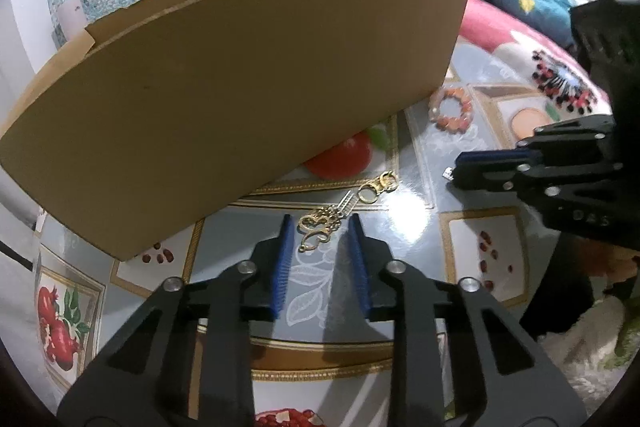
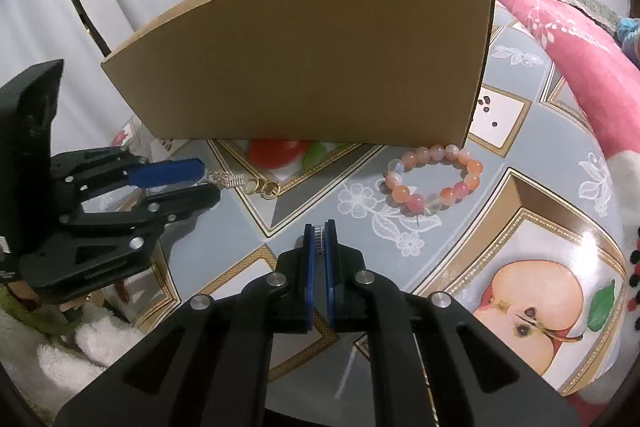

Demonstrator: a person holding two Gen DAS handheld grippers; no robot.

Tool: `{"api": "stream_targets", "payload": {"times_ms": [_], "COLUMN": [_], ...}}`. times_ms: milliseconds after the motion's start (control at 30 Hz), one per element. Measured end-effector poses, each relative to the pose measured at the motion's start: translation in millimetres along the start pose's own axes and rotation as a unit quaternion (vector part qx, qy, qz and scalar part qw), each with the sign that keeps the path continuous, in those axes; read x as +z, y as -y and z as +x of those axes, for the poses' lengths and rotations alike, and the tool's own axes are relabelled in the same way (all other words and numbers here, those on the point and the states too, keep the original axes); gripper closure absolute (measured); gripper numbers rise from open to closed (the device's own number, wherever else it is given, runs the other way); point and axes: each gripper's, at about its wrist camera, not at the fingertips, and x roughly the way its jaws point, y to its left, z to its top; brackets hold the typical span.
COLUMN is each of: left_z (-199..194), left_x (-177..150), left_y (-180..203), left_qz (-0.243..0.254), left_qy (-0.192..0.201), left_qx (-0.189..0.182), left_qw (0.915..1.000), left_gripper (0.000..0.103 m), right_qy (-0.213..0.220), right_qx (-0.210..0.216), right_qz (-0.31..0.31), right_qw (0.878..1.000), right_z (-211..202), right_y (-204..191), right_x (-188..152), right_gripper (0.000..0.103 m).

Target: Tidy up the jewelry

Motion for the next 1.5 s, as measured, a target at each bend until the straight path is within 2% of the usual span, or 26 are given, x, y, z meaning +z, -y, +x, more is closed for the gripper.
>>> {"api": "stream_targets", "payload": {"times_ms": [100,400,567,767,833,867,900,1100,1433,1500], "left_z": [0,-10,-25,-36,-35,-35,-36,-40,-22,-15], "left_x": [0,-12,-18,-19,-18,-17,-17,-18,-13,-11], "left_y": [-3,-25,-44,-54,-54,-54,-53,-45,-22,-19], "left_qz": [-0.005,-0.043,-0.085,-0.091,-0.087,-0.087,-0.086,-0.068,-0.059,-0.055], "left_qy": [-0.004,-0.011,0.011,0.03,0.031,0.032,0.036,0.048,0.026,0.017], "left_qx": [0.006,0.027,0.019,0.038,0.044,0.047,0.048,0.03,-0.001,0.003], "left_qw": [1.0,0.9987,0.9961,0.9947,0.9948,0.9946,0.9945,0.9961,0.998,0.9984], "left_gripper": [0.09,0.091,0.091,0.09,0.079,0.066,0.059,0.058,0.058,0.063], "right_qy": [0.002,0.003,0.003,0.004,0.004,0.003,0.003,0.002,0.002,0.002], "right_qx": [0.004,0.005,0.004,0.003,0.004,0.003,0.003,0.002,0.003,0.003], "right_qz": [0.004,0.004,0.004,0.004,0.004,0.005,0.005,0.004,0.005,0.004], "right_qw": [1.0,1.0,1.0,1.0,1.0,1.0,1.0,1.0,1.0,1.0], "right_z": [-2,5,2,0,0,1,1,1,1,1], "right_y": [2,-3,-1,0,1,-1,-1,-1,0,0], "right_x": [0,1,1,0,0,0,0,0,0,0], "right_gripper": [0.098,0.098,0.098,0.098,0.098,0.098,0.098,0.098,0.098,0.098]}}
